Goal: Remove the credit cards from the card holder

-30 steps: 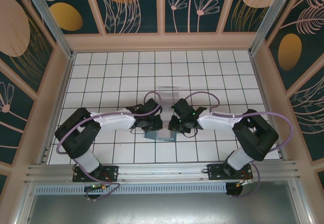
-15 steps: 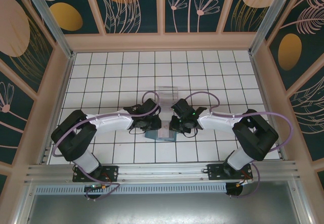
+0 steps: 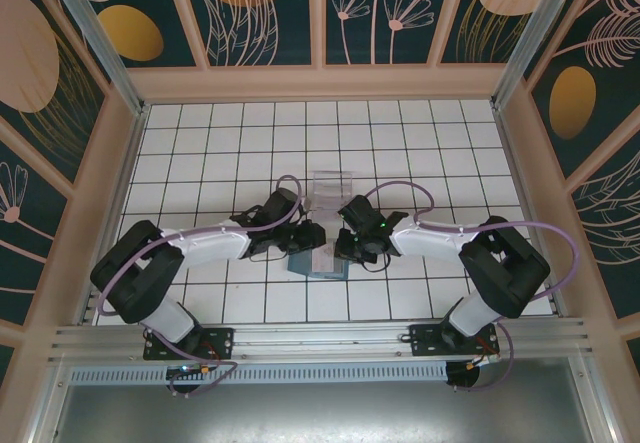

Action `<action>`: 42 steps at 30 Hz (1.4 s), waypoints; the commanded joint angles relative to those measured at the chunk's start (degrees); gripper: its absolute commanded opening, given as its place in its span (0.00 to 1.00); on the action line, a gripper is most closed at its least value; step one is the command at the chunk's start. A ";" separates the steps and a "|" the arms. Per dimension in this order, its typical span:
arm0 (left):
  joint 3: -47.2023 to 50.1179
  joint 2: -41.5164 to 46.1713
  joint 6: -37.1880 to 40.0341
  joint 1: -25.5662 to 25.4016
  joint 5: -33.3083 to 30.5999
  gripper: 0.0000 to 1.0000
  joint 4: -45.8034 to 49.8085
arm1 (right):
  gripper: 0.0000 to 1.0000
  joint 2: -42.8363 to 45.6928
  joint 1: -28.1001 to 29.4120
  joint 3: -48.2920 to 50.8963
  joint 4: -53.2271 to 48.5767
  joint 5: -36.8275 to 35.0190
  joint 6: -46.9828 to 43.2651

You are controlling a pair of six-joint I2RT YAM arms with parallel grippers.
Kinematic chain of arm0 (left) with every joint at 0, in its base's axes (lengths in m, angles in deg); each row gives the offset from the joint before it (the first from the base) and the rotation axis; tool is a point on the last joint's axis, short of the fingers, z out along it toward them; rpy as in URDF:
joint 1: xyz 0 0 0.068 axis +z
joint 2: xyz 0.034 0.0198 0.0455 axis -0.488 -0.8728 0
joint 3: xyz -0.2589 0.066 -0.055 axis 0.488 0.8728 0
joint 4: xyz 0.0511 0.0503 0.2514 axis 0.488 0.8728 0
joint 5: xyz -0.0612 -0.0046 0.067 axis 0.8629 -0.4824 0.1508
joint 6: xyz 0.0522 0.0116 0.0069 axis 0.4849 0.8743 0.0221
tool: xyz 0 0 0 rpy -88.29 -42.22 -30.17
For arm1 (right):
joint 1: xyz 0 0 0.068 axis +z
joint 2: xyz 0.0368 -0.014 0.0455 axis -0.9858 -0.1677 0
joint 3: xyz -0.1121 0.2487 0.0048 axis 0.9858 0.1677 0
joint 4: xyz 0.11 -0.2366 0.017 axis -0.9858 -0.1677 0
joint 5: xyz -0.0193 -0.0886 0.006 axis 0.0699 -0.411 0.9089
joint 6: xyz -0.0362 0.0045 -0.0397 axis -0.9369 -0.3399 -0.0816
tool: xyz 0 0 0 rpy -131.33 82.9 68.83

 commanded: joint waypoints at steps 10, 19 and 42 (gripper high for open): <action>5.67 1.51 -1.91 2.44 2.22 0.27 -4.42 | 0.18 -0.48 -0.26 -1.26 -3.26 -2.57 -0.19; 8.99 0.32 -3.46 2.51 3.41 0.29 -8.42 | 0.18 -0.92 -0.16 -1.91 -3.69 -2.57 -0.23; 7.87 -3.81 -1.79 2.63 7.38 0.25 -9.65 | 0.17 -0.83 0.36 -2.25 -4.08 -2.66 0.13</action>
